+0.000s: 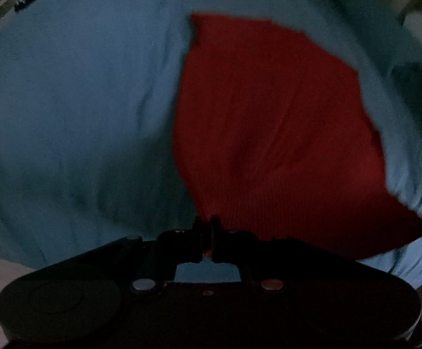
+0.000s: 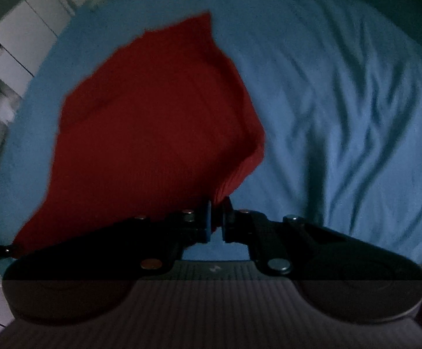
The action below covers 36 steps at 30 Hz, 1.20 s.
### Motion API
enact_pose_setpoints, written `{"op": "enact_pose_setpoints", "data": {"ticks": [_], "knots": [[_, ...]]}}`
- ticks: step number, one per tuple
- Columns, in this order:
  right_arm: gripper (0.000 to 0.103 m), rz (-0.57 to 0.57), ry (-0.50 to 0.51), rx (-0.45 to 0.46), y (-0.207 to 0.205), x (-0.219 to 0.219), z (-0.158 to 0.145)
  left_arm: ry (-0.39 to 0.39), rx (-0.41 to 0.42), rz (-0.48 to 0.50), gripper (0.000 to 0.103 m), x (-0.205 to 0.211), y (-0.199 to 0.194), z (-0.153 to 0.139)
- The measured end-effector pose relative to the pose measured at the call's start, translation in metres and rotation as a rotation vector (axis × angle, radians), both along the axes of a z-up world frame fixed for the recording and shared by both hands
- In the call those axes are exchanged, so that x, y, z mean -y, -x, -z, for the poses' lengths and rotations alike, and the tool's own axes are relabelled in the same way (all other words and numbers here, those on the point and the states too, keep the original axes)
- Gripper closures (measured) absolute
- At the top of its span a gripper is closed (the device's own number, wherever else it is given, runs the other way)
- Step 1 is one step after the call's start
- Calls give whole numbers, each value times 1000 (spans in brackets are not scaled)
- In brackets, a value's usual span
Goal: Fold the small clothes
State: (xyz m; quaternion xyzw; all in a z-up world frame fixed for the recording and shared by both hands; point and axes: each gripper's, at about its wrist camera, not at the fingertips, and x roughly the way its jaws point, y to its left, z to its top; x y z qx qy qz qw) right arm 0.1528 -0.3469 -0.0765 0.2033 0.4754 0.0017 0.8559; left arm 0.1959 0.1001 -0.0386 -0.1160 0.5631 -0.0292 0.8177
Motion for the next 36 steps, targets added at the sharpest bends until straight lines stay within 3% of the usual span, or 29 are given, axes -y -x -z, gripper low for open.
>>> {"op": "enact_pose_setpoints", "data": {"ticks": [6,10,12,14,18,21,23,34,36], "knots": [[82,32,-69,128,-68,14,-78,72,179,-68,99,-11,-73,-75],[82,47,-142,195,-155,27,-107,93,290,-71,99,-12,-158,-91],[82,39,-162,205,-204,30,-108,80,340,-69,99,-11,-211,-86],[82,37,-155,216,-253,32,-95,63,359,-81,99,-8,-260,-68],[82,53,-139,219,-344,33,-37,34,336,-139,99,-1,-335,-9],[82,91,-143,212,-387,31,11,37,270,-213,99,-1,-369,43],[82,107,-135,194,-406,29,35,21,247,-251,99,-4,-376,62],[82,57,24,202,-454,20,64,-48,236,-220,98,-13,-404,88],[78,28,53,203,-457,14,66,-74,218,-226,89,-10,-406,87]]}}
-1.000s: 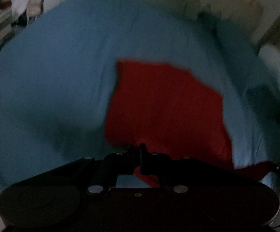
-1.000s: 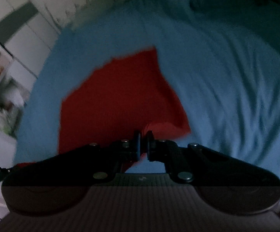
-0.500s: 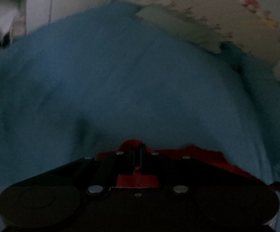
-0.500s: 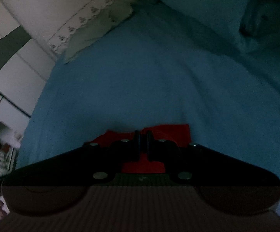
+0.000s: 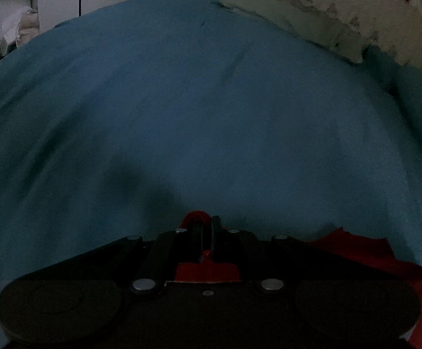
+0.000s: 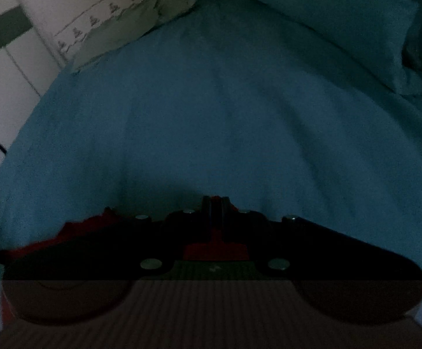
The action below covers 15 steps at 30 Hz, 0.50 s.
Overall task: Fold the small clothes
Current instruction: 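Lay the hem over the collar with the right gripper while the left gripper holds the sweater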
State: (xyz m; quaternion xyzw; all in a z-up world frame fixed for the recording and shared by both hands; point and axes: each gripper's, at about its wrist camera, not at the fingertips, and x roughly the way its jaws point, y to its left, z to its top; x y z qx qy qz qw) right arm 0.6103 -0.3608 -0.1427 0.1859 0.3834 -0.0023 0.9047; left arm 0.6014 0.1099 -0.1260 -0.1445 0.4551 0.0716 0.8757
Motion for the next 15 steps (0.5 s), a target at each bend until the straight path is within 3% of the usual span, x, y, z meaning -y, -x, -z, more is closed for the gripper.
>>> {"op": "enact_pose_setpoints", "data": {"ticks": [1,2,3,4,6,10,12,15], "knots": [[63,-4,15,1,2,-2,-1,-15,1,-14,64,2,3,-2],[49,-7,32,5,5,-4,-3,-43,5,-32,47,5,3,-6],[19,-5,54,18,11,-7,-8,-87,26,-51,22,8,12,-14],[2,-8,65,55,21,-11,-13,-117,55,-55,12,14,25,-20],[0,-56,82,150,47,-21,-21,-131,115,32,9,30,55,-32],[0,-191,79,112,76,-49,-9,-107,31,290,7,73,88,-15],[0,-243,115,84,85,-62,4,-159,-8,347,7,88,96,5],[0,-251,172,16,82,-70,28,-173,-67,349,8,83,98,29]]}}
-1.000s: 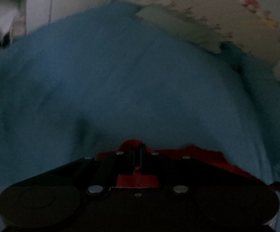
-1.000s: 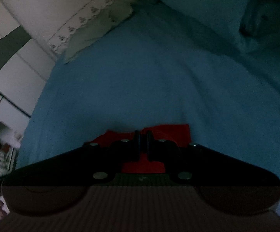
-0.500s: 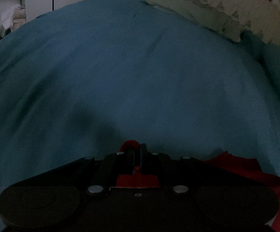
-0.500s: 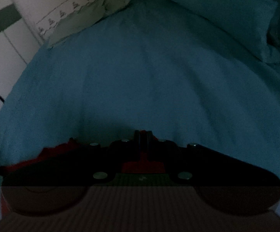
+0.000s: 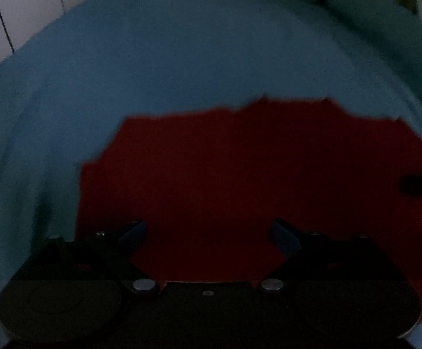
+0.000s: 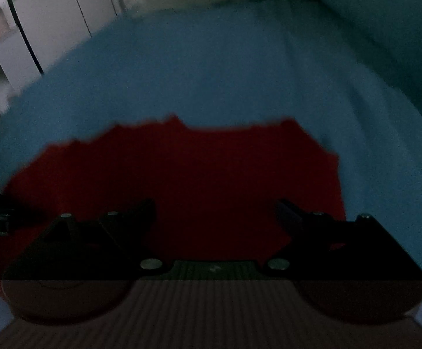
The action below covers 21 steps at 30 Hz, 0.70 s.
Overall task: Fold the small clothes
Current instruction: 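Lay the hem over the collar with the right gripper while the left gripper holds the sweater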
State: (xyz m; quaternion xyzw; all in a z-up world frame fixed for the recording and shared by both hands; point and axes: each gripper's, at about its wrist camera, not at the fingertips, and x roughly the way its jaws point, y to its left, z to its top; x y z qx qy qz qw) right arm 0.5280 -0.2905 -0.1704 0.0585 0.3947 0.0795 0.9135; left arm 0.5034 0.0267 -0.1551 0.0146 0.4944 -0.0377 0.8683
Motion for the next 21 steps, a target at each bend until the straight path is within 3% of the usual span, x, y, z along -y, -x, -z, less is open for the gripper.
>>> {"op": "enact_pose_setpoints", "data": {"ticks": [4,7,10,12,15,21], "knots": [[0,35,46,17,-3,17,16,33,14,3,7,-14,14,5],[0,18,32,19,-3,26,16,15,-3,14,7,-4,-2,2],[0,73,130,5,0,31,11,7,-22,4,7,2,-15,-3],[0,115,73,-10,8,43,-1,9,-21,-20,9,1,-16,-9],[0,109,-75,51,37,44,-26,-5,15,-44,9,-4,-3,-24],[0,63,-90,-3,91,18,-17,-38,-80,-78,9,-23,38,-12]]}}
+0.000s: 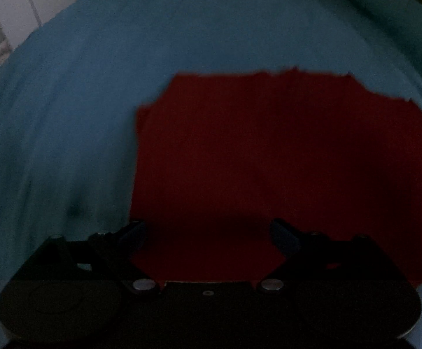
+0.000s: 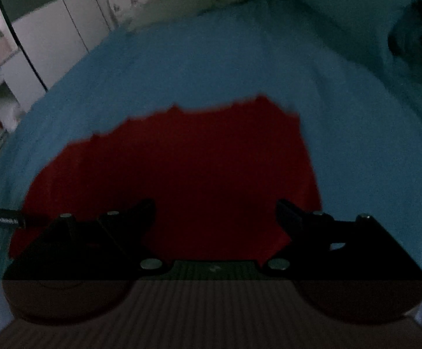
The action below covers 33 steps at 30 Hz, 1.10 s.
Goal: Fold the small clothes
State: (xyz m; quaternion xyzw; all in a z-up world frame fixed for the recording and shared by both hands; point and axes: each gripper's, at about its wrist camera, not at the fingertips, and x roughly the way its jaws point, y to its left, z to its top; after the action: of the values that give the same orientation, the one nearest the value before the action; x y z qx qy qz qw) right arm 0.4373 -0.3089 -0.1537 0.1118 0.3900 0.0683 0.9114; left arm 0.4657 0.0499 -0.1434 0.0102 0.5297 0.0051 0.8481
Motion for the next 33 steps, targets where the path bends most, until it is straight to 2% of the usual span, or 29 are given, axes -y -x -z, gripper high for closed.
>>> {"op": "enact_pose_setpoints", "data": {"ticks": [2,4,8,11,13,16,18,21,23,24,27,30,33], "knots": [[0,31,10,-44,16,-2,5,-19,-34,-14,9,-4,11,2],[0,50,-16,-35,36,-1,-8,-20,-17,-22,10,-5,23,-13],[0,104,53,-25,66,-12,-43,37,73,-34,0,13,48,-58],[0,163,46,-51,87,-6,-47,106,61,-28,0,41,54,-71],[0,221,-2,-84,93,4,-40,152,39,-5,0,59,51,-66],[0,312,-63,-98,99,16,-22,175,51,-1,0,82,42,-54],[0,378,-114,-81,103,26,-9,168,79,13,0,97,34,-45],[0,461,-217,-51,105,37,14,109,86,28,0,110,21,-29],[0,507,-276,-34,102,43,30,110,90,39,0,112,15,-21],[4,525,-301,-30,99,45,37,112,93,44,0,112,13,-18],[6,558,-336,10,90,48,50,79,102,66,0,114,4,-14],[16,536,-337,38,75,48,48,42,122,71,0,113,-8,-15],[18,533,-342,49,69,50,49,27,128,57,0,110,-18,-12]]}}
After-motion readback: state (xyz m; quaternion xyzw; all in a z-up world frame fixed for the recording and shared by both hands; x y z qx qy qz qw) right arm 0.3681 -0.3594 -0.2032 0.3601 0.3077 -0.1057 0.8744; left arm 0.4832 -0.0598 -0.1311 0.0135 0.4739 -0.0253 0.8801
